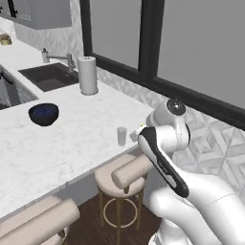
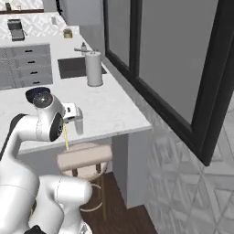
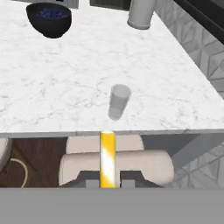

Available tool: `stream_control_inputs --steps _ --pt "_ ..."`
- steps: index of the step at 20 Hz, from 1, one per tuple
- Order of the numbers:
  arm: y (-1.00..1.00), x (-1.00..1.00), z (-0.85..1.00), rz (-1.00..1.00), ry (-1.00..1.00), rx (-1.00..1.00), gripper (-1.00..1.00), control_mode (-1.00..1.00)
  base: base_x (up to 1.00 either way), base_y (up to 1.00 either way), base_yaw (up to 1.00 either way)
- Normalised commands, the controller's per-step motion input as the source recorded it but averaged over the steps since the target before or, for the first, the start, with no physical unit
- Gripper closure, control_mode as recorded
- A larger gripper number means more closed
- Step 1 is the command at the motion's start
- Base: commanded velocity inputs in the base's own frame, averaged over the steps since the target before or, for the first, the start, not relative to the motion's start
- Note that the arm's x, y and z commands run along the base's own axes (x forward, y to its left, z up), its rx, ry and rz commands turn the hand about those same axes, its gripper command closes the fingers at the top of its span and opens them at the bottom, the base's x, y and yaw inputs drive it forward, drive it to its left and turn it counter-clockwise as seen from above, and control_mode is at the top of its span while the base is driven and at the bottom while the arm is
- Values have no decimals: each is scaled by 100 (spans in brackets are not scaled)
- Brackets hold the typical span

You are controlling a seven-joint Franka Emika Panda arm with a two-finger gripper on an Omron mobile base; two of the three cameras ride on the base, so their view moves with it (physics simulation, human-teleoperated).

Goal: Take a straw from the drawer in front and place it inside the glass cup on the dining counter.

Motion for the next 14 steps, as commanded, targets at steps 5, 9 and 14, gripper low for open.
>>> stream_control_inputs --steps 5,9,14 --pt "0 0 0 0 0 0 100 100 100 -49 50" --pt "0 0 0 0 0 0 100 100 100 -11 40" --pt "0 13 3 12 -1 0 100 -100 56 0 20"
